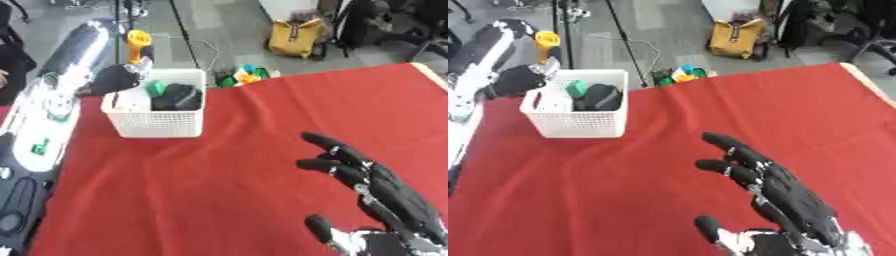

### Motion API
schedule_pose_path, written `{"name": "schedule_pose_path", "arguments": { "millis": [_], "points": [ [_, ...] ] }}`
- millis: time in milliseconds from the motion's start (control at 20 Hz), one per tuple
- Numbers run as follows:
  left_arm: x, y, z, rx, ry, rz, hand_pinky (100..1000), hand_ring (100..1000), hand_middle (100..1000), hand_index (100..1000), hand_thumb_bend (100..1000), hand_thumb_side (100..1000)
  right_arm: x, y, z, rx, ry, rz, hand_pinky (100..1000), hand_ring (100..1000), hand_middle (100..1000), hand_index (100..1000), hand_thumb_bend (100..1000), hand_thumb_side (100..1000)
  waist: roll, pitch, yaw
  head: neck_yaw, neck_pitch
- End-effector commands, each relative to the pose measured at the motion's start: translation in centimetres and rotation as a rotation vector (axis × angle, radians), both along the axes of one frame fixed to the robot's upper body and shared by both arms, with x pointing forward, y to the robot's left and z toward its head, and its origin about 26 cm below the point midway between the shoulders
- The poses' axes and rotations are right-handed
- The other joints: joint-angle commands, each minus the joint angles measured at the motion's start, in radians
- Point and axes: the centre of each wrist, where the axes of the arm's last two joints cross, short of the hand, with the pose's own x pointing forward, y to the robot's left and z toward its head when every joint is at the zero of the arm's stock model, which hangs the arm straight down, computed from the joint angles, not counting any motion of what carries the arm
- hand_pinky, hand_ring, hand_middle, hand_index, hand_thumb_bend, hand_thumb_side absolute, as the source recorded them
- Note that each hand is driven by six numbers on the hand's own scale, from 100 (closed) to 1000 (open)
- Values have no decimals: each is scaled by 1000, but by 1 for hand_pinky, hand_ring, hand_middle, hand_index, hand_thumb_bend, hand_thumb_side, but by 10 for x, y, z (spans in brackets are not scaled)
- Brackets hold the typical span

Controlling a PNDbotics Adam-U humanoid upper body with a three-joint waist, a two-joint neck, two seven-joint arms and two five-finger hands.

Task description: Pick up objects on the table and place them in the box.

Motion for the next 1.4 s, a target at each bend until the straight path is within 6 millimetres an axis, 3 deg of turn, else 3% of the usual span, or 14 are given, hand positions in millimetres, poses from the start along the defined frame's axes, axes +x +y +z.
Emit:
{"name": "schedule_pose_path", "arguments": {
  "millis": [50, 450, 950, 1000, 1050, 1100, 1150, 1200, 1350, 1400],
  "points": [
    [8, 8, 12, 2, -27, 42, 893, 851, 628, 616, 100, 613, -3, 1, 8, -15, -34, 14, 780, 1000, 1000, 885, 407, 1000, 0, -15, -7, 10, -19],
    [33, 7, -6, 16, -2, 110, 897, 850, 630, 621, 100, 601, -2, 4, 11, -26, -45, 28, 781, 1000, 1000, 884, 408, 1000, 7, 2, -31, 30, -37],
    [46, 11, -29, 67, 9, 178, 905, 853, 655, 688, 100, 605, -1, 7, 13, -30, -49, 37, 780, 1000, 1000, 884, 408, 1000, 12, 18, -48, 41, -56],
    [46, 11, -30, 70, 12, 177, 906, 860, 682, 742, 100, 629, -1, 7, 13, -29, -49, 38, 780, 1000, 1000, 883, 405, 1000, 11, 18, -48, 41, -56],
    [46, 11, -31, 72, 15, 175, 906, 860, 682, 742, 100, 629, -1, 7, 13, -29, -50, 38, 780, 1000, 1000, 883, 405, 1000, 11, 18, -48, 41, -56],
    [46, 11, -31, 73, 15, 170, 909, 874, 742, 873, 100, 658, -1, 7, 13, -28, -49, 39, 780, 1000, 1000, 883, 402, 1000, 11, 18, -48, 41, -56],
    [46, 11, -31, 75, 15, 163, 909, 874, 742, 873, 100, 658, -1, 7, 13, -28, -49, 39, 780, 1000, 1000, 883, 402, 1000, 10, 18, -47, 41, -56],
    [46, 11, -31, 78, 15, 159, 918, 895, 801, 977, 100, 671, -1, 7, 12, -27, -48, 40, 780, 1000, 1000, 883, 401, 1000, 10, 18, -47, 41, -56],
    [46, 10, -30, 93, 21, 152, 919, 896, 803, 980, 100, 668, -2, 7, 12, -28, -46, 43, 779, 1000, 1000, 883, 401, 1000, 10, 18, -47, 42, -57],
    [46, 10, -29, 98, 20, 153, 924, 893, 804, 997, 100, 630, -2, 7, 12, -28, -45, 44, 780, 1000, 1000, 884, 399, 1000, 10, 18, -47, 42, -57]
  ]
}}
